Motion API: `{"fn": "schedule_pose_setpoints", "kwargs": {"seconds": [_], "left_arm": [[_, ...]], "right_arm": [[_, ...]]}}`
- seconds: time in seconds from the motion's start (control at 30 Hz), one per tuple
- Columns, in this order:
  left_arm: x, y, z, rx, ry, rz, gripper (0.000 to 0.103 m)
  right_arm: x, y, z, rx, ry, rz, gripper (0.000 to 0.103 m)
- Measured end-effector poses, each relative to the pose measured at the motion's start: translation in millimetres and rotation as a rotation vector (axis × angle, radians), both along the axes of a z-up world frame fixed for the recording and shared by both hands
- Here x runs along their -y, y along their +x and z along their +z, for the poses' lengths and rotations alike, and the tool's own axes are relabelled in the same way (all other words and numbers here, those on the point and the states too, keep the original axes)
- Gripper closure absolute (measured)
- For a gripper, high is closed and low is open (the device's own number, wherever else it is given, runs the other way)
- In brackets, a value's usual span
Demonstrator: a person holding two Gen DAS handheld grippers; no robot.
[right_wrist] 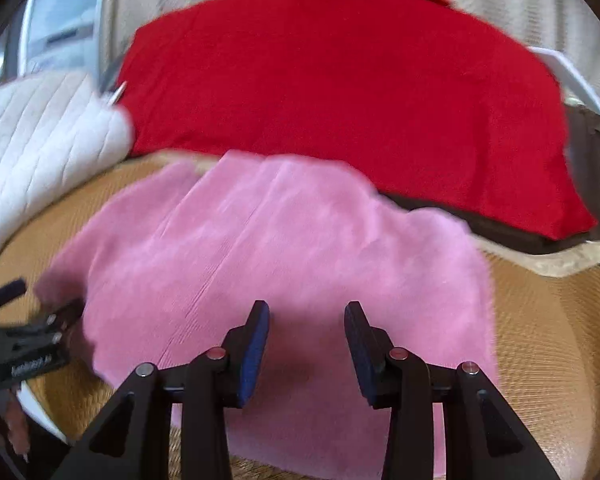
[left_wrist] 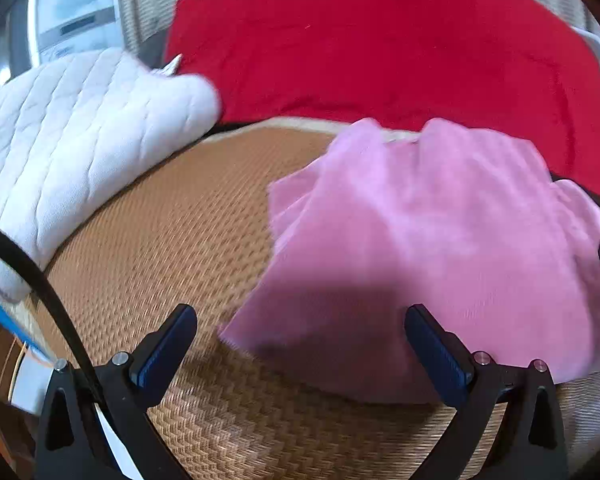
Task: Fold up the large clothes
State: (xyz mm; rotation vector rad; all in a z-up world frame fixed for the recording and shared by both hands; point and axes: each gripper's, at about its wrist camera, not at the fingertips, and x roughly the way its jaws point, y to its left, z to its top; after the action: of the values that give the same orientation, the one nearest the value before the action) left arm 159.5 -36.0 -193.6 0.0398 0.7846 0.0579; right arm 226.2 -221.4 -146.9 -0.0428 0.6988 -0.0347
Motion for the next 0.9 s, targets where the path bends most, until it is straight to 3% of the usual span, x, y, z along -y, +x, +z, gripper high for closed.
{"fn": "schedule_pose_setpoints", "kwargs": {"seconds": [0.1,0.17,0.27,0.37,0.53,0.9], "left_arm": [[17,-5,23,0.119,0.050,-0.058,0.000],[27,-3,26,0.137,0.070,-0.100,0.000],[40,12,8,0.038,0.025,-0.145,0.000],[49,23,-16,-0.066,0.036,-0.149,0.000],[60,22,-21,-0.030,0.103,-0.155,0.000],[61,37,-24,-0.023,0.086,-0.137,0.000]], "right_arm": [[17,3,2,0.003,-0.012,-0.085,0.060],[26,10,-7,-0.040,-0.016,-0.122,0.060],[33,24,-32,-0.145,-0.028,-0.154,0.060],[26,24,-37,-0.129,-0.092,-0.145,0.059],[29,27,-37,-0.131,-0.061,-0.142,0.058],[29,29,-40,-0.138,-0.054,-0.137,0.058]]}}
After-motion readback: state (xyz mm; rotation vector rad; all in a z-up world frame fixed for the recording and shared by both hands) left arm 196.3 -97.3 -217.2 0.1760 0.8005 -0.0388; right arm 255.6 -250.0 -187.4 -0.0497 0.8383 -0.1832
